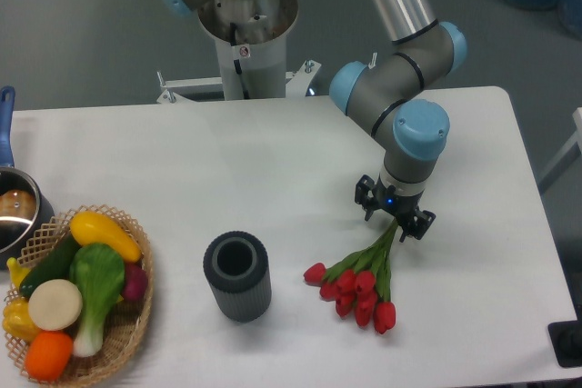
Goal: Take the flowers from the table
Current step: 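Close the gripper around the tulip stems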
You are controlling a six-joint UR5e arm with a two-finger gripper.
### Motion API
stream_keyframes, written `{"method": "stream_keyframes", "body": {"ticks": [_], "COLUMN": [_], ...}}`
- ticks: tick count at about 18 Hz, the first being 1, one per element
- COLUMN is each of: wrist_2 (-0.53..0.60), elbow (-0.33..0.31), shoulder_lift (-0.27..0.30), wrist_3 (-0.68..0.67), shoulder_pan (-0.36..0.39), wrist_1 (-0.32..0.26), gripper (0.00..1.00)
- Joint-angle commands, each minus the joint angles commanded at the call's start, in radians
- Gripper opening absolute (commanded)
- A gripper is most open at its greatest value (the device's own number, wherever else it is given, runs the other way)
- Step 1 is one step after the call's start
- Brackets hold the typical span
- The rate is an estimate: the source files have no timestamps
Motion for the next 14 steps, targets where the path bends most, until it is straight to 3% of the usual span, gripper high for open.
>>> {"method": "stream_keyframes", "body": {"ticks": [3, 14], "wrist_2": [0.002, -0.002], "elbow": [0.002, 0.032], "shoulder_lift": [0.0, 0.008], "wrist_3": [0.0, 0.002], "shoulder_pan": [-0.002, 0.002], "wrist_1": [0.0, -0.002], "gripper": [0.28, 0.22]}}
